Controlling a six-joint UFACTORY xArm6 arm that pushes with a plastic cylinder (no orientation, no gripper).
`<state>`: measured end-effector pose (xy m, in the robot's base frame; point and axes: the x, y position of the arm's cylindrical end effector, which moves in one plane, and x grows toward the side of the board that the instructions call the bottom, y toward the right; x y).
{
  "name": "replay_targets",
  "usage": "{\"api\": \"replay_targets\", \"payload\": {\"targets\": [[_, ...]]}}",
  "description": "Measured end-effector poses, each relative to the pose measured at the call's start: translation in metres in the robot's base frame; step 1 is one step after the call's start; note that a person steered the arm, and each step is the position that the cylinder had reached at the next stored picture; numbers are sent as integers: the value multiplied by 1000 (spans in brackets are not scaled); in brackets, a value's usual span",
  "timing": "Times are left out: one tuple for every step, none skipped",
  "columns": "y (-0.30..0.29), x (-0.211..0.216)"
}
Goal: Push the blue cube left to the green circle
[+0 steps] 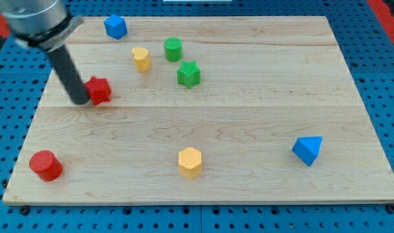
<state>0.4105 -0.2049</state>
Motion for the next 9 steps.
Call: {"api": "replay_targets", "payload": {"targets": [[46, 3], [37, 4], [-68, -4], [-85, -78], [-63, -152], [-15, -202], [26, -204], [88, -133], [58, -150]]}}
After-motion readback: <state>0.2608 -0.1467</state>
